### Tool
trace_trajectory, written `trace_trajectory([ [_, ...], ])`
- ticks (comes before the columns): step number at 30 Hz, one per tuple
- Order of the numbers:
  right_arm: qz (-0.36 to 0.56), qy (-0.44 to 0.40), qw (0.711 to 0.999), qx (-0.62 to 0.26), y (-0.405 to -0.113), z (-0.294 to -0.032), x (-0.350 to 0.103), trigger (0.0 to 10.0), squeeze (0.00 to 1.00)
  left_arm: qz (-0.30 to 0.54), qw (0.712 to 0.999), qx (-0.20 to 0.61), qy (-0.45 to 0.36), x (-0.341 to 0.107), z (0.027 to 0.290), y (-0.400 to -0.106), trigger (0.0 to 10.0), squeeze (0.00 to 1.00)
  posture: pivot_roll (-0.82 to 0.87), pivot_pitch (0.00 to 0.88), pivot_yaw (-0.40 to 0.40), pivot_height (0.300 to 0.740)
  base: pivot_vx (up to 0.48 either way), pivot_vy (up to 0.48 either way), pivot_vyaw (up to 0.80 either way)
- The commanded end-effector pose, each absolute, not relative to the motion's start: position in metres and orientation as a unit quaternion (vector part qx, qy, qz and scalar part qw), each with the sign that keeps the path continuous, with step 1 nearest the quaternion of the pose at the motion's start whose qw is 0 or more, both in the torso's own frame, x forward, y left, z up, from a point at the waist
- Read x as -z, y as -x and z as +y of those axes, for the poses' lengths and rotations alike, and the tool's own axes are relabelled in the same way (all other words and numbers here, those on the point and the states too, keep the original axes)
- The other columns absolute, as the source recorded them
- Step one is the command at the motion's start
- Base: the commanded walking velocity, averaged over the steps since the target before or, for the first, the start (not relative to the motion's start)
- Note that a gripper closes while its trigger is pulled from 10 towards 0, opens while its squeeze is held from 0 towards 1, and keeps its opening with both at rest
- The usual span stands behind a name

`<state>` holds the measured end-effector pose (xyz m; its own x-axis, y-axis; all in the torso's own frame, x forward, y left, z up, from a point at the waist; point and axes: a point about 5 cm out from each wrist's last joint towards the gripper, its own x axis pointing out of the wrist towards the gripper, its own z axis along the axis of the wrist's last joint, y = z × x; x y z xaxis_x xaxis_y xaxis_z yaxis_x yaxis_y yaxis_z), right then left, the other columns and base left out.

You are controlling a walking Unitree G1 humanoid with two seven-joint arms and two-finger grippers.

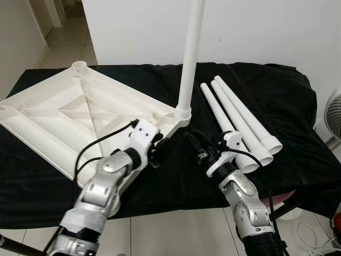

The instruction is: Building children table

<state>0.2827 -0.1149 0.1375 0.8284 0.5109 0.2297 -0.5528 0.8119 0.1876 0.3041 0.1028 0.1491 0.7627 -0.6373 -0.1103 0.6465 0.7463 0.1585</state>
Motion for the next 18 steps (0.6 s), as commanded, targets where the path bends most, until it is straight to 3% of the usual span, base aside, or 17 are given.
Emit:
trace_trajectory([
  [1, -0.082, -0.118, 0.949, -0.281, -0.281, -0.114, -0.135, 10.0, 0.0, 0.02, 0.925, 0.367, -0.094, -0.153, 0.108, -0.3, 10.0, 1.0, -0.06, 0.0, 0.012, 0.74, 0.0, 0.0, 0.0],
  [4, -0.079, -0.121, 0.948, -0.283, -0.281, -0.113, -0.134, 10.0, 0.0, 0.019, 0.921, 0.374, -0.108, -0.154, 0.112, -0.297, 10.0, 1.0, -0.05, 0.0, 0.01, 0.74, 0.0, 0.0, 0.0],
  [5, -0.077, -0.122, 0.948, -0.285, -0.28, -0.113, -0.133, 10.0, 0.36, 0.019, 0.919, 0.375, -0.12, -0.154, 0.118, -0.295, 10.0, 1.0, -0.05, 0.0, 0.009, 0.74, 0.0, 0.0, 0.0],
  [7, -0.076, -0.122, 0.948, -0.285, -0.28, -0.112, -0.132, 10.0, 0.36, 0.019, 0.917, 0.376, -0.128, -0.155, 0.122, -0.293, 10.0, 1.0, -0.05, 0.0, 0.008, 0.74, 0.0, 0.0, 0.0],
  [8, -0.075, -0.123, 0.948, -0.285, -0.28, -0.113, -0.132, 10.0, 1.0, 0.024, 0.915, 0.376, -0.141, -0.154, 0.128, -0.291, 10.0, 1.0, -0.05, 0.0, 0.007, 0.74, 0.0, 0.0, 0.0],
  [10, -0.076, -0.122, 0.948, -0.284, -0.281, -0.113, -0.132, 10.0, 1.0, 0.028, 0.913, 0.375, -0.157, -0.153, 0.134, -0.289, 10.0, 1.0, -0.04, 0.0, 0.005, 0.74, 0.0, 0.0, 0.0],
  [11, -0.076, -0.12, 0.951, -0.276, -0.283, -0.115, -0.132, 10.0, 1.0, 0.037, 0.911, 0.37, -0.179, -0.152, 0.144, -0.288, 10.0, 0.87, -0.04, 0.0, 0.004, 0.74, 0.0, 0.0, 0.0],
  [14, -0.076, -0.119, 0.952, -0.273, -0.283, -0.115, -0.132, 10.0, 1.0, 0.039, 0.91, 0.369, -0.183, -0.152, 0.146, -0.288, 10.0, 0.87, -0.04, 0.0, 0.004, 0.74, 0.0, 0.0, 0.0],
  [15, -0.077, -0.118, 0.953, -0.27, -0.284, -0.116, -0.133, 10.0, 0.0, 0.044, 0.909, 0.365, -0.198, -0.151, 0.151, -0.288, 10.0, 0.0, -0.04, 0.0, 0.0, 0.74, 0.0, 0.0, 0.0],
  [18, -0.079, -0.117, 0.954, -0.264, -0.286, -0.118, -0.133, 10.0, 0.0, 0.056, 0.904, 0.361, -0.222, -0.149, 0.162, -0.286, 10.0, 0.0, -0.04, 0.0, -0.003, 0.74, 0.0, 0.0, 0.0],
])
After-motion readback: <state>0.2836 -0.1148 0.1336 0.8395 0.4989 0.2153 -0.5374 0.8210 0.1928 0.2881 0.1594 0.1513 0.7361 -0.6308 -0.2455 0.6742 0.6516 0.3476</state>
